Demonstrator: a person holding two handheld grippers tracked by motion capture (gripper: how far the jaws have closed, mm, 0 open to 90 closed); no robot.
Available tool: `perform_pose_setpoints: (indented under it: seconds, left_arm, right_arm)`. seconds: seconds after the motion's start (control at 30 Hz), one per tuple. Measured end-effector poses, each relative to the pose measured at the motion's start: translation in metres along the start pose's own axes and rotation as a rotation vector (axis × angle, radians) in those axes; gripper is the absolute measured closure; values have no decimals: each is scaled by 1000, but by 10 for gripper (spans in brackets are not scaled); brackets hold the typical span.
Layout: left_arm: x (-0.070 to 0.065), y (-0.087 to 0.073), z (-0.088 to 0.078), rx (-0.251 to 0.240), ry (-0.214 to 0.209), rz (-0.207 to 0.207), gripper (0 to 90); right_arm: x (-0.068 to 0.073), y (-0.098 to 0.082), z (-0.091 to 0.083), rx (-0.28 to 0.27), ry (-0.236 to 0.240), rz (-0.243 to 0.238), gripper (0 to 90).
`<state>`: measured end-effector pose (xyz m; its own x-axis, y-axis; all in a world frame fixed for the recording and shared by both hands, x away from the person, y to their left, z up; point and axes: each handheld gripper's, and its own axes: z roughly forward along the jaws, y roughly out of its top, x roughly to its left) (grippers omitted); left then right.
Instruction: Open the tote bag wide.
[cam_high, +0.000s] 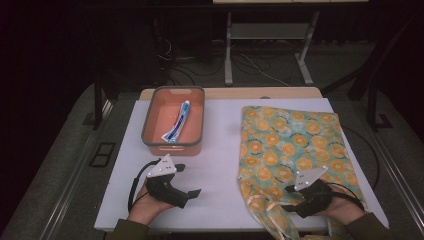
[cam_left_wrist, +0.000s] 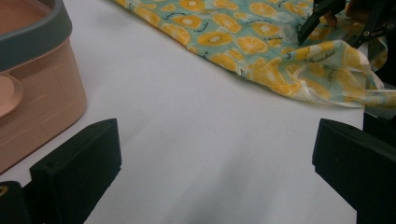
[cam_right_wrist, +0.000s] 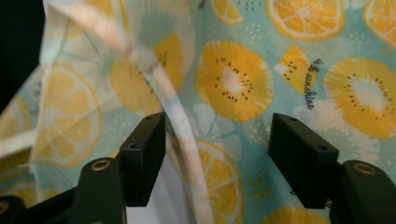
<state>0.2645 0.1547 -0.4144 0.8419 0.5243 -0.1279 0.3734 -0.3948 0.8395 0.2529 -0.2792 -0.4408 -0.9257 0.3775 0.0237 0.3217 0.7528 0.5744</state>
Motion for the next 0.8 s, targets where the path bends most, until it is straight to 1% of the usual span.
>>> perform_pose_setpoints:
  seconds: [0.03,0.1,0.17,0.2,0.23,0.27,0.3,0.37,0.4,0.47,0.53,0.6,0.63,0.73,0.8]
  left_arm:
    - [0,0,0,0,0,-1,0]
    - [0,0,0,0,0,-1,0]
    - [0,0,0,2,0,0,0]
    - [0,0,0,2,-1,0,0]
    - [-1,0,0,3,-1,1,0]
    - [-1,0,1,4,-1,1,0]
    - [-1,0,1,4,-2,1,0]
    - [-1,0,1,5,-1,2,0]
    - [-1,0,1,5,-1,2,0]
    - [-1,0,1,7,-1,3,0]
    - [-1,0,1,5,-2,2,0]
    - [-1,0,1,6,-1,2,0]
    - [-1,0,1,6,-1,2,0]
    - [-1,0,1,5,1,0,0]
    - [0,1,0,2,2,0,0]
  right_arm:
    - [0,0,0,0,0,0,394]
    - [1,-1,0,-4,11,-16,438]
    - [1,-2,-1,-14,24,-34,530]
    - [1,-2,-1,-27,32,-30,647]
    - [1,-2,-1,-32,24,-29,718]
    - [1,-2,-1,-32,24,-29,718]
    - [1,-2,-1,-35,9,-37,786]
    - [2,-2,0,-37,-1,-50,856]
    - [1,-2,0,-38,-3,-47,881]
    - [1,-2,0,-38,-3,-43,898]
    - [-1,-1,0,-38,11,-14,900]
    - [-3,0,1,-52,21,10,900]
    - [-3,0,1,-52,21,10,900]
    - [-7,13,3,-94,16,38,900]
    - [-11,23,6,-109,9,54,900]
